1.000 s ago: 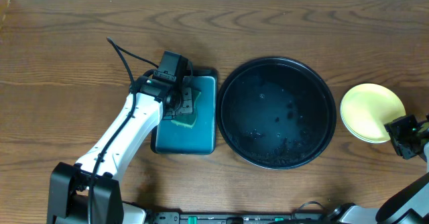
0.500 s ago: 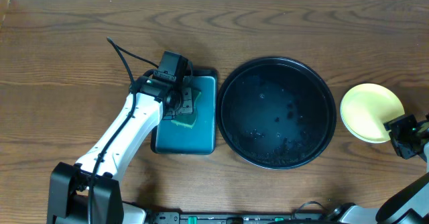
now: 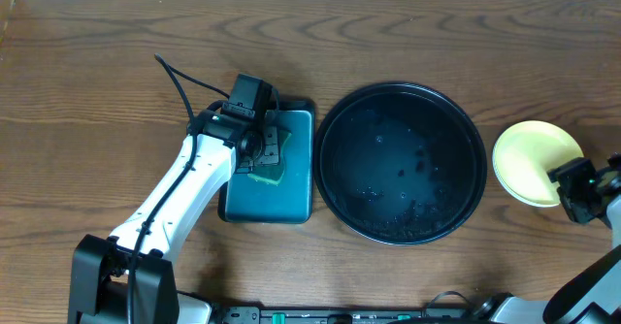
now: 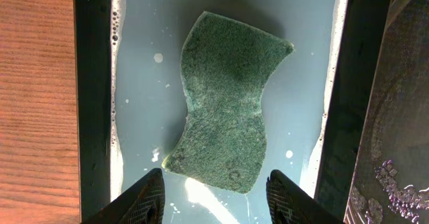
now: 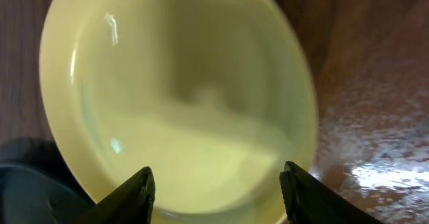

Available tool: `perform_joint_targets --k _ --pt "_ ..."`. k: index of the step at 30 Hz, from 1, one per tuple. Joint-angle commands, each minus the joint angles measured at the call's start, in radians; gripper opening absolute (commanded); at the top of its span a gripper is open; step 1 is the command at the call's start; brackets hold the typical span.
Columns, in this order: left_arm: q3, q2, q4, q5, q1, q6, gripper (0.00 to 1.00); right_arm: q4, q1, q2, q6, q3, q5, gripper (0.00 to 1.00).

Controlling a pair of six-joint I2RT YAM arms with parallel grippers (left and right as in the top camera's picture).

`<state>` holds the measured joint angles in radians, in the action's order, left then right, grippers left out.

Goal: Clean dirty plates on tray and stack at the side

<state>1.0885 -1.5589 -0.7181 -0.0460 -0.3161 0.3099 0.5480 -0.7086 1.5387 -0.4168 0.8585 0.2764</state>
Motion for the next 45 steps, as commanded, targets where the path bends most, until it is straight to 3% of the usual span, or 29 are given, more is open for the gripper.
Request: perform_joint_targets --k 1,9,45 --pt "-0.005 -0.011 -0.003 0.006 0.003 -0.006 0.5 -0.01 0.033 -0.001 0.015 -0.005 0.005 0.6" --pt "-0.005 -0.011 -0.003 0.006 0.003 -0.006 0.51 -0.033 0.12 -0.001 0.068 -0.005 0.005 0.71" --pt "-0.005 -0.011 -0.004 0.006 0.003 -0.006 0.5 -0.095 0.547 -0.001 0.293 -0.005 -0.051 0.76"
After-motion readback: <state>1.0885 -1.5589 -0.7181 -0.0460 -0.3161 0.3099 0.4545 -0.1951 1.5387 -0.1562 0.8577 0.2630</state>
